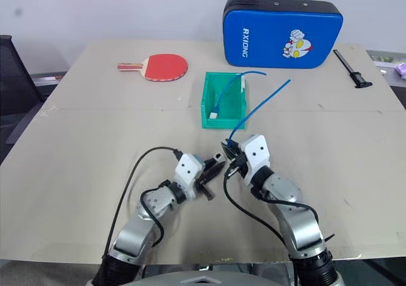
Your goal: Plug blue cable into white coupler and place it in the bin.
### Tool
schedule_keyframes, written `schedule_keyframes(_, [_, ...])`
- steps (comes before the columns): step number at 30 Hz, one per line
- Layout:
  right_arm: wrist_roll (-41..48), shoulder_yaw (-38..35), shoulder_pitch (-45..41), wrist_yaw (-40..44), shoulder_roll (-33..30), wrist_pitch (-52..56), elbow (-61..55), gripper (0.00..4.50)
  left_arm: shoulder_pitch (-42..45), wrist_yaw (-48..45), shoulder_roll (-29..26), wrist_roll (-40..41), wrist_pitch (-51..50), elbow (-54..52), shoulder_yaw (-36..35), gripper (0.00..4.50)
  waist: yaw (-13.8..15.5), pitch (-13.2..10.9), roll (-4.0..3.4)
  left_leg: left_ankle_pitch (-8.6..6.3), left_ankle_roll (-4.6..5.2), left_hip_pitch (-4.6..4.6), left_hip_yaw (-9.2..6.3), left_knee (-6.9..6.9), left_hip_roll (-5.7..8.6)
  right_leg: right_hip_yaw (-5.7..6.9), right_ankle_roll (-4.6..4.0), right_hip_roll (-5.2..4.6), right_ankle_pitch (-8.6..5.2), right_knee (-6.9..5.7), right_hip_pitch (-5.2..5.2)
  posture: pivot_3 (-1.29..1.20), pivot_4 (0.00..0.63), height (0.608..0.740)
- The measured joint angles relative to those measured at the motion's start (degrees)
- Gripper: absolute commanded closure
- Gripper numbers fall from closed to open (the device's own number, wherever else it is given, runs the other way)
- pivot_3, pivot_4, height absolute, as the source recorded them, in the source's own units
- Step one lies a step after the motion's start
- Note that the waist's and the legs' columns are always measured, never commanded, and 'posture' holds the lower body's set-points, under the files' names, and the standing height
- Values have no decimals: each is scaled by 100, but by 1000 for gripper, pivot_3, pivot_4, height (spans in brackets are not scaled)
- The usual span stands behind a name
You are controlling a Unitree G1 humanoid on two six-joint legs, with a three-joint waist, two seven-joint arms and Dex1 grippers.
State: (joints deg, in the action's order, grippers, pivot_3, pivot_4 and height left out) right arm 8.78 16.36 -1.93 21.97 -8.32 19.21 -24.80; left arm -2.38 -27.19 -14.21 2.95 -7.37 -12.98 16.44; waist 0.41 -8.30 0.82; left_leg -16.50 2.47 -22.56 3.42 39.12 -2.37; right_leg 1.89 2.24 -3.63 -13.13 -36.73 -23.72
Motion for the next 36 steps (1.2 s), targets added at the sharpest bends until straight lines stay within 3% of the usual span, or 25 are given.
schedule_keyframes(10, [-173, 491, 112, -34, -120, 90, -378, 4500, 85, 223, 131, -164, -850, -387, 155, 4200, 29, 0, 1, 0, 0, -1, -1, 2, 3, 0, 1, 1, -1, 0, 0, 0, 150, 728])
schedule_keyframes(20, [-271, 519, 104, -329, 80, 280, -87, 4500, -179, 328, 100, -354, -870, -638, 349, 4200, 26, 0, 0, 0, 0, -1, -1, 1, 2, 0, 0, 0, -1, 1, 0, 0, 150, 728])
schedule_keyframes(36, [-310, 509, 476, -346, -159, 384, -394, 4500, -361, 403, 110, -392, -1020, -841, 439, 4200, 26, 3, 0, -1, 1, -1, -2, 1, 2, 0, 1, -1, -3, 3, 0, 0, 150, 728])
